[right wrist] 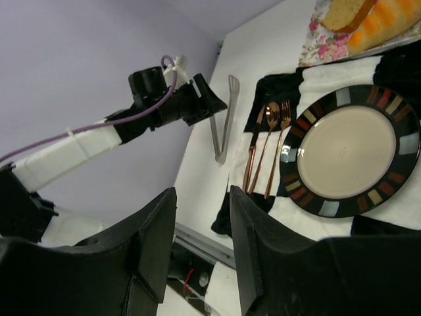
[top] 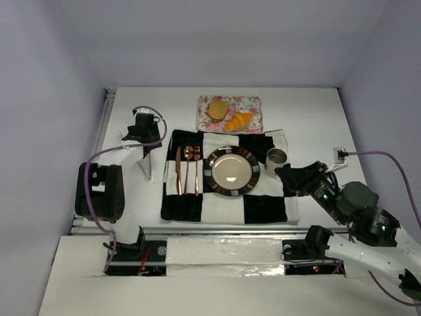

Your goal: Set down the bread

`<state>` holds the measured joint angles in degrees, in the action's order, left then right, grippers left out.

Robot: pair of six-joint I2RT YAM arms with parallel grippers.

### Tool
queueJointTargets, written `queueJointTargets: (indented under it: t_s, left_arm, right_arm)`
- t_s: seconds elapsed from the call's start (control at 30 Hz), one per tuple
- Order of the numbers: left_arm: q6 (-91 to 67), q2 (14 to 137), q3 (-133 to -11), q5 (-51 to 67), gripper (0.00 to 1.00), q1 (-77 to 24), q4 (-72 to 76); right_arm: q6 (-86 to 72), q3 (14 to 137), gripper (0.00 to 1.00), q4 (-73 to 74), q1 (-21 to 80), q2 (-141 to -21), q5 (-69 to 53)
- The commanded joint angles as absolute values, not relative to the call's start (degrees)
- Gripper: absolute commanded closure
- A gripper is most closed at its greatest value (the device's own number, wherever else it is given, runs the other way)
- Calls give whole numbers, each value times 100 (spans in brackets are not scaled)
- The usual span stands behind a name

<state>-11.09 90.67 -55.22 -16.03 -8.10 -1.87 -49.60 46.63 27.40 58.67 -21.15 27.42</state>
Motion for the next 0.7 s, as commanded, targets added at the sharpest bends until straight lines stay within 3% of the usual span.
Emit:
queueJointTargets:
  t_s: [0.0, 0.4, 0.5, 0.6, 0.63, 0.67]
  left_arm:
    - [-844, 9456, -5941, -1485, 46, -765, 281]
    - [-607, 10538, -6477, -1345, 62, -598, 615]
    - [-571, 10687, -6565, -1354, 71, -598, 633]
    - [-554, 10784, -6583, -1397, 86, -598, 642]
    - [-554, 10784, -6592, -1450, 97, -545, 624]
    - [-571, 10767, -6600, -1581, 100, -545, 607]
  right_arm:
    - [-5036, 4535, 56, 2163, 5871, -2285, 2575]
    - [-5159, 4359, 60, 1740, 5871, -2839, 1987]
    - [-5185, 4351, 61, 1705, 5871, -2900, 1943]
    - [-5186, 4342, 61, 1609, 5871, -2944, 1942]
    - [-5186, 4342, 61, 1591, 5871, -2962, 1942]
    - [-5186, 4350, 61, 1565, 5871, -3023, 1942]
